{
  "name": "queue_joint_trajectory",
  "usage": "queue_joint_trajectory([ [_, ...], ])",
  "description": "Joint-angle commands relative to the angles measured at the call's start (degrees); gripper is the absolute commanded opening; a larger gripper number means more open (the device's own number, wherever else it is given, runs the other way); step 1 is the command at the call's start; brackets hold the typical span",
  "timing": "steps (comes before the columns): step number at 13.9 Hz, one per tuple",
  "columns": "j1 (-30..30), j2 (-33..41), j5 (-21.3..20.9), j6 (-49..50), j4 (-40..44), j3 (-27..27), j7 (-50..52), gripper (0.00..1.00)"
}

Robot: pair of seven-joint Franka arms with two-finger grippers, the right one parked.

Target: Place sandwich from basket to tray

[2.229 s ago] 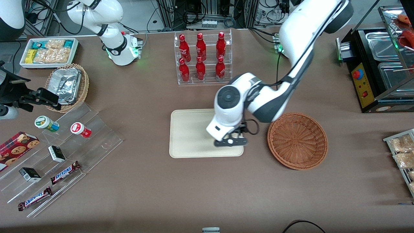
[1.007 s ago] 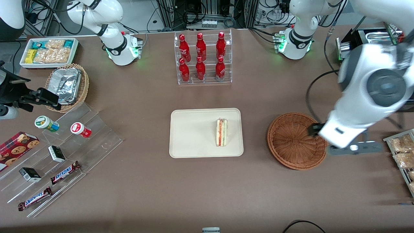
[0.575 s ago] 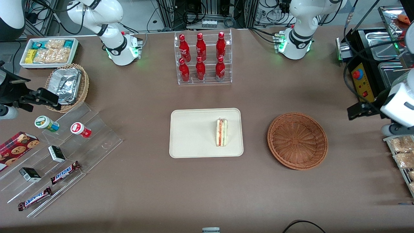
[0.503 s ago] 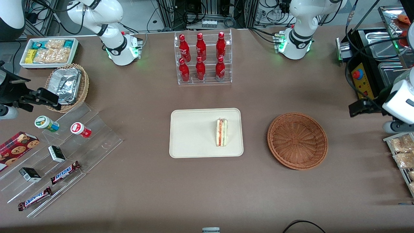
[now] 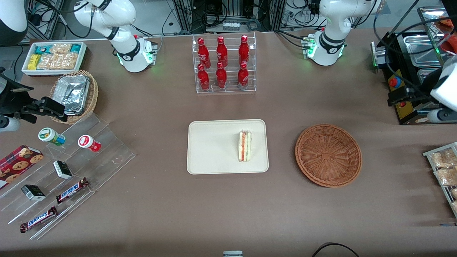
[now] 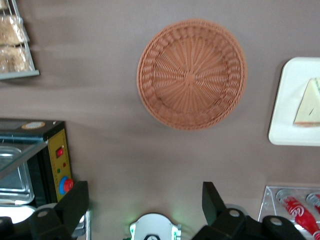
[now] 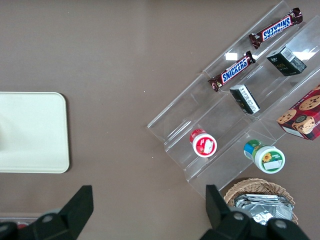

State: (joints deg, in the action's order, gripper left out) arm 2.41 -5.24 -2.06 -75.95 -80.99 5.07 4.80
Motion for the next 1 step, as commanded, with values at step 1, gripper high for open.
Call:
queue_joint_trajectory([
  [1,-1.6,4.8,0.8,-0.9,-6.9,-1.1,-0.8,1.00],
])
